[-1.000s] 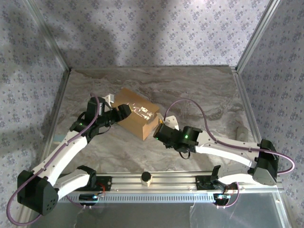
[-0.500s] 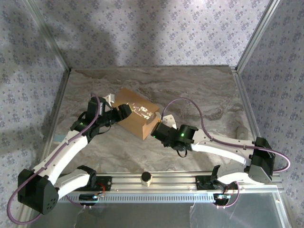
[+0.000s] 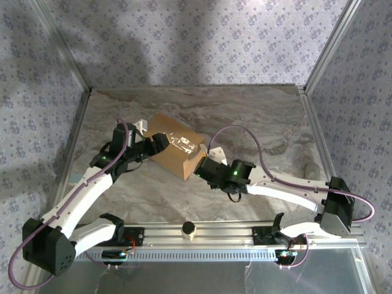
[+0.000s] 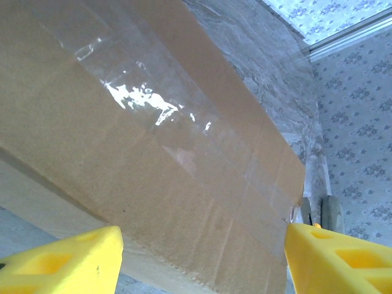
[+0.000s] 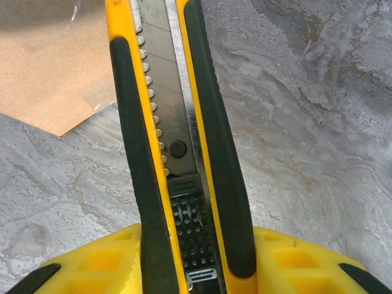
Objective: Unpack the express box
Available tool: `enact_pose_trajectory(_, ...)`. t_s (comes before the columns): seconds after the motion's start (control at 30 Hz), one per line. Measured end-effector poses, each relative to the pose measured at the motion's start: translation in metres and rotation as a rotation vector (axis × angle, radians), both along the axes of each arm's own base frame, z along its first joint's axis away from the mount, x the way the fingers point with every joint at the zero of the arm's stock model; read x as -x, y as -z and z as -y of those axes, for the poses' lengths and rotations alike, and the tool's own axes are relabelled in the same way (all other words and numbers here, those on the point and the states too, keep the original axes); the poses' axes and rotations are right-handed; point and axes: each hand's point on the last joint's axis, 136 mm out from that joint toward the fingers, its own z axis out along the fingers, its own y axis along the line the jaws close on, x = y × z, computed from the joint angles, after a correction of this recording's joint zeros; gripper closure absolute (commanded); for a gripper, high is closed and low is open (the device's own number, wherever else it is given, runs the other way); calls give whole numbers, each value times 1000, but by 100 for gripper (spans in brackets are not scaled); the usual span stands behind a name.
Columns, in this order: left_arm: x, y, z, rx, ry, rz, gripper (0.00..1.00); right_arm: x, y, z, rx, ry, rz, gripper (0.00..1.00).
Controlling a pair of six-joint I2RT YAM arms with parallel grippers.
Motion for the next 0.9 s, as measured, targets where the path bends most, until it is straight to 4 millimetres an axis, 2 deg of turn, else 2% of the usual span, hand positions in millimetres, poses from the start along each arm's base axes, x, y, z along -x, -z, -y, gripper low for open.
enact_pose_trajectory(0.2,-7,-31,-8,-68,-15,70,29,0,0,0,2,0,-2,100)
enact_pose_trajectory(0.33,-11,-37,-17,-123,-35,88,29,1,0,0,2,-1,-5,100)
enact_pose_trajectory(0.5,-30,-36,-40,-193,-98,67,30,2,1,1,4,-3,-11,100)
enact_pose_trajectory(0.63,-50,-27,-61,-243,-151,44,30,3,1,0,0,-6,-18,100)
enact_pose_trajectory(0.9,-85,-1,-73,-298,-169,-16,32,1,-3,-8,-19,-11,-21,100)
